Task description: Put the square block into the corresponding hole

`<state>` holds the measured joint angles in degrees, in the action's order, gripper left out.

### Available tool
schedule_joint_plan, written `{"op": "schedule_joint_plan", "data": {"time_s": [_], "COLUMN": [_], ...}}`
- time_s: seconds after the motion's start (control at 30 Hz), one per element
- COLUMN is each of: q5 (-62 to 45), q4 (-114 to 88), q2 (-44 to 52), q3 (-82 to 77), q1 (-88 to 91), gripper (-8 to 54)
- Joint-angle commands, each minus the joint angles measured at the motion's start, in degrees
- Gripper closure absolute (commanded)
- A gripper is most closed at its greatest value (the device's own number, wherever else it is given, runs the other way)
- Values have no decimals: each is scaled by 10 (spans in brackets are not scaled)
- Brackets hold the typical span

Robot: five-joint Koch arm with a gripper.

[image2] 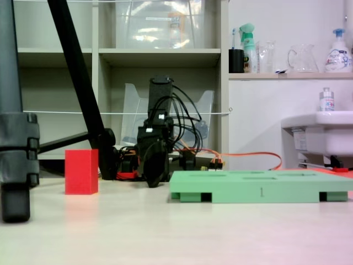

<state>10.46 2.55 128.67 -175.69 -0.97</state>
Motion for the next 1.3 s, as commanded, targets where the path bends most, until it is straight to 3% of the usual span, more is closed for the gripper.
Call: {"op": "schedule_joint_plan", "data": {"time_s": [0.0,0.3,0.5,0.67,0.93,1.1,1.27], "q5": [182,221,542,683,737,765,751], "q4": [-22,-23,49,-87,-455,-535,-533], "q2": [39,39,39,41,41,41,32], "q3": [-38,-38,-23,115,452,583,620], "q1": [72,81,21,-69,-177,-221,-259], "gripper": [116,113,126,145,202,271,271]}}
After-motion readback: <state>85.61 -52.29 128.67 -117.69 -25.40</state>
